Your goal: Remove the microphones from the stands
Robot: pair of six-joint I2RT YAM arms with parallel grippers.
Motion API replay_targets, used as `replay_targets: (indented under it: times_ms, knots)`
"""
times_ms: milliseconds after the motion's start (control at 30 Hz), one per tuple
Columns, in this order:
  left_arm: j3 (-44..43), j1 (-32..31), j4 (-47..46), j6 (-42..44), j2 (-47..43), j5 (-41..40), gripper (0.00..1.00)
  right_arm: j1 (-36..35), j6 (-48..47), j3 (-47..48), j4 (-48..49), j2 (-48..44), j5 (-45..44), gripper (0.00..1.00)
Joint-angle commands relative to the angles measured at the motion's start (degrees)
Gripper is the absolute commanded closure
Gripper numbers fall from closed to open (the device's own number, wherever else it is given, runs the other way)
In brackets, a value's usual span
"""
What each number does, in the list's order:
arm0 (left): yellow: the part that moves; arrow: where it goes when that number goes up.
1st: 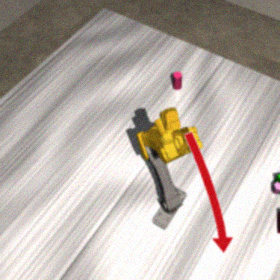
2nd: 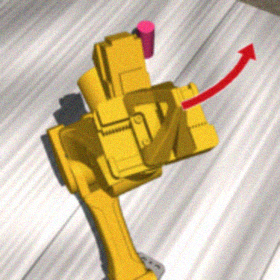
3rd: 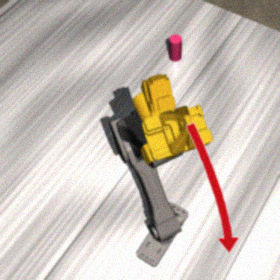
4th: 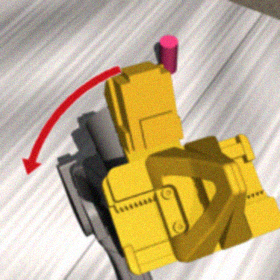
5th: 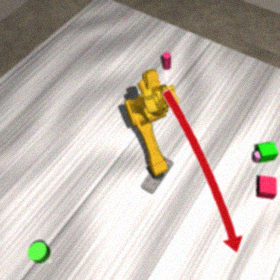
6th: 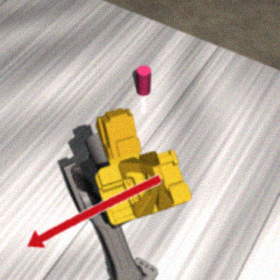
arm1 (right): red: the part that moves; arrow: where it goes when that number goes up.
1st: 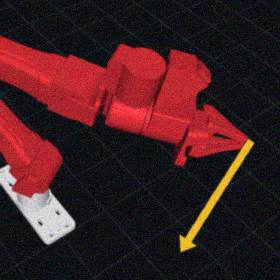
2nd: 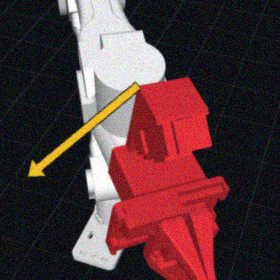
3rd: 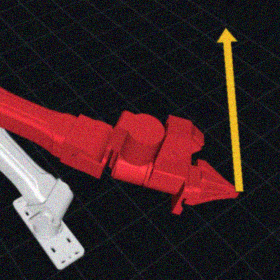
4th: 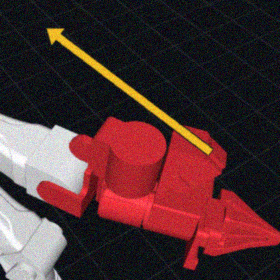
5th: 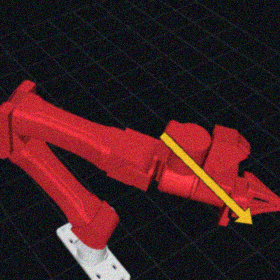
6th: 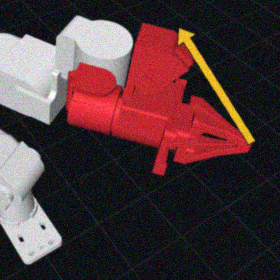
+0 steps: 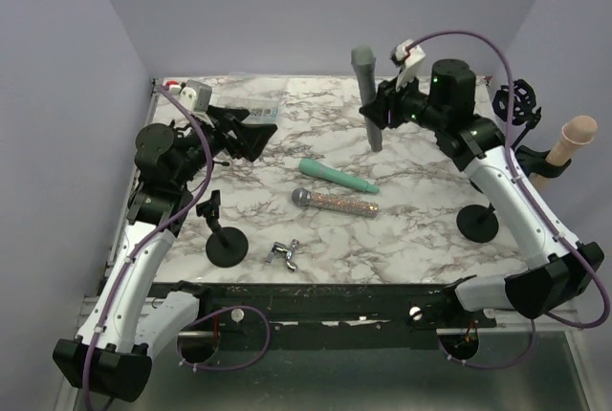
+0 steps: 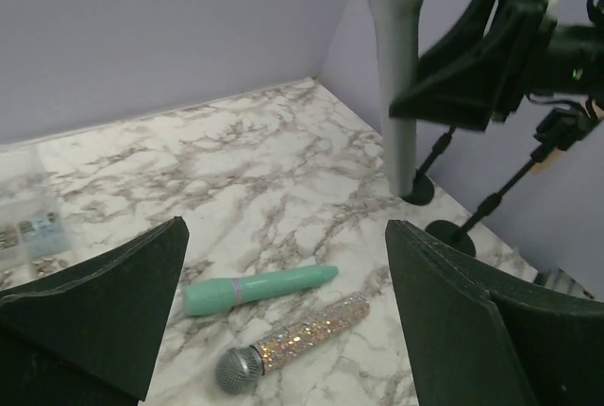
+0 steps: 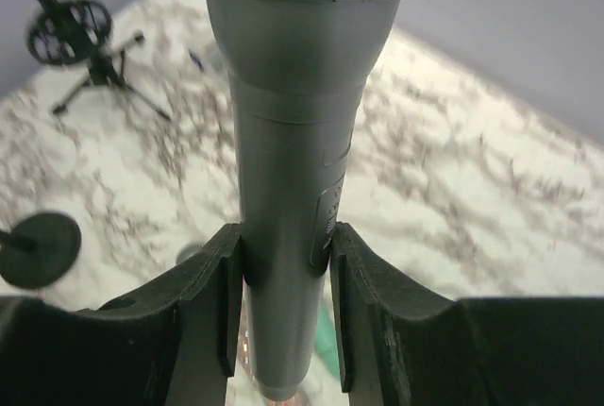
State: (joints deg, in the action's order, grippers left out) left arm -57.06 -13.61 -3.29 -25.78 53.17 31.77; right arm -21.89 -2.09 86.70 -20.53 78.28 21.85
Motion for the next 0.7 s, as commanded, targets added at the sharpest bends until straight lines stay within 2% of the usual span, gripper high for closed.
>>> replay_targets:
  times_ms: [0, 133, 300, 467, 667]
  knots:
    - [1.38, -0.19, 3.0, 4.65, -4.59, -14.97, 0.11, -7.06, -5.82, -6.83, -7.19, -2.15, -11.8, 0.99]
    - [1.92, -0.19, 6.27, 6.14, -7.45, -26.11, 0.11, -15.94, -8.34, -10.13, -13.55, 0.51, -20.02, 0.99]
    - [2.48, -0.19, 9.23, 8.01, -10.11, -40.07, 0.11, -25.96, -10.52, -12.77, -18.14, 4.65, -24.82, 0.99]
    - [2.74, -0.19, 8.83, 8.42, -10.06, -40.15, 0.11, -35.22, -11.9, -13.17, -21.82, 11.99, -27.89, 0.99]
    - [2.41, -0.19, 8.87, 8.38, -9.73, -38.64, 0.11, -39.32, -11.78, -15.18, -21.22, 18.08, -30.54, 0.99]
